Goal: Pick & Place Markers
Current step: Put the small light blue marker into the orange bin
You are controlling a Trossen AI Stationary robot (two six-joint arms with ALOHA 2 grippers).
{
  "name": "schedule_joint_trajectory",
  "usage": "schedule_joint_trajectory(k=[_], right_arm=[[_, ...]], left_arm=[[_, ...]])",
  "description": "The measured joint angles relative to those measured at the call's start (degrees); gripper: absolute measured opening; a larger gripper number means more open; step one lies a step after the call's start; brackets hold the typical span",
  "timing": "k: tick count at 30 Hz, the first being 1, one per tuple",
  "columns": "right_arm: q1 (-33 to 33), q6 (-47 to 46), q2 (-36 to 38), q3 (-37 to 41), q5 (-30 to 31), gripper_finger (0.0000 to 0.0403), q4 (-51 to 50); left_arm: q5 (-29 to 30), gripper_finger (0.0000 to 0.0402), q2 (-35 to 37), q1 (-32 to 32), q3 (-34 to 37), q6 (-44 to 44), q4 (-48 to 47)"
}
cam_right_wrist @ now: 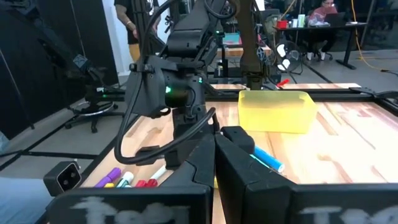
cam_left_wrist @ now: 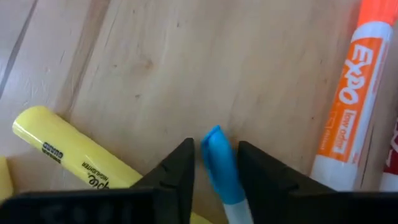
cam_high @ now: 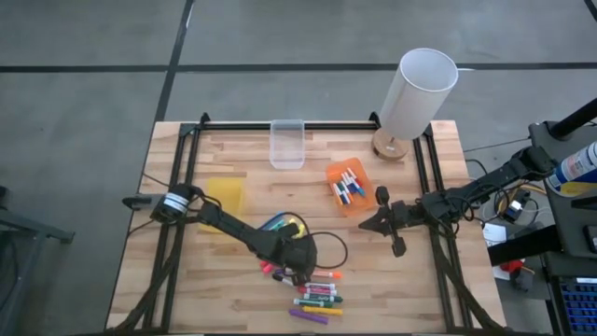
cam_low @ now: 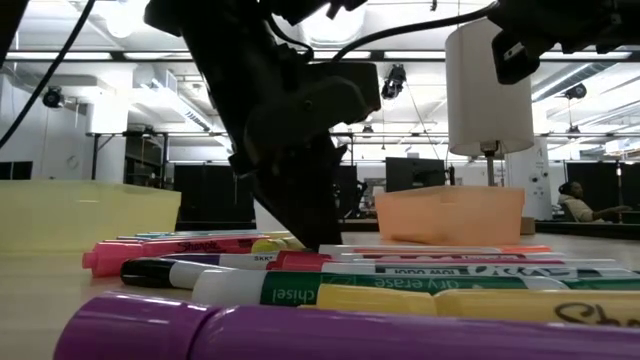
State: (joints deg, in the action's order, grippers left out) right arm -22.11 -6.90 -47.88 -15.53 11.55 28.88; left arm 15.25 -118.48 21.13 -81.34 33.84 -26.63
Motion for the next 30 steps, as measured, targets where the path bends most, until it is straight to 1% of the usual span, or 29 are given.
schedule_joint_trajectory(k=[5, 7, 17, 21, 27, 30], right_arm=[[0.0, 0.0, 0.0, 0.0, 0.0, 0.0008, 0.0], [0.0, 0.0, 0.0, 0.0, 0.0, 0.0008, 0.0], [0.0, 0.0, 0.0, 0.0, 0.0, 0.0008, 0.0], [0.0, -0.1, 0.0, 0.0, 0.0, 0.0008, 0.0], [0.0, -0.2, 0.0, 0.0, 0.0, 0.0008, 0.0], [0.0, -0.2, 0.0, 0.0, 0.0, 0.0008, 0.0]], left_arm=[[-0.2, 0.0036, 0.2, -0.4, 0.0, -0.4, -0.2], [-0.2, 0.0023, 0.4, -0.5, 0.0, -1.2, -0.1], [0.4, 0.0026, 0.5, -1.7, -2.5, -5.6, -0.4], [1.7, 0.0026, 0.5, -2.4, -4.6, -9.3, -0.5], [8.3, 0.0026, 0.6, -4.5, -9.6, -19.1, -4.1], [10.6, 0.0026, 0.6, -6.2, -12.6, -23.3, -5.5]])
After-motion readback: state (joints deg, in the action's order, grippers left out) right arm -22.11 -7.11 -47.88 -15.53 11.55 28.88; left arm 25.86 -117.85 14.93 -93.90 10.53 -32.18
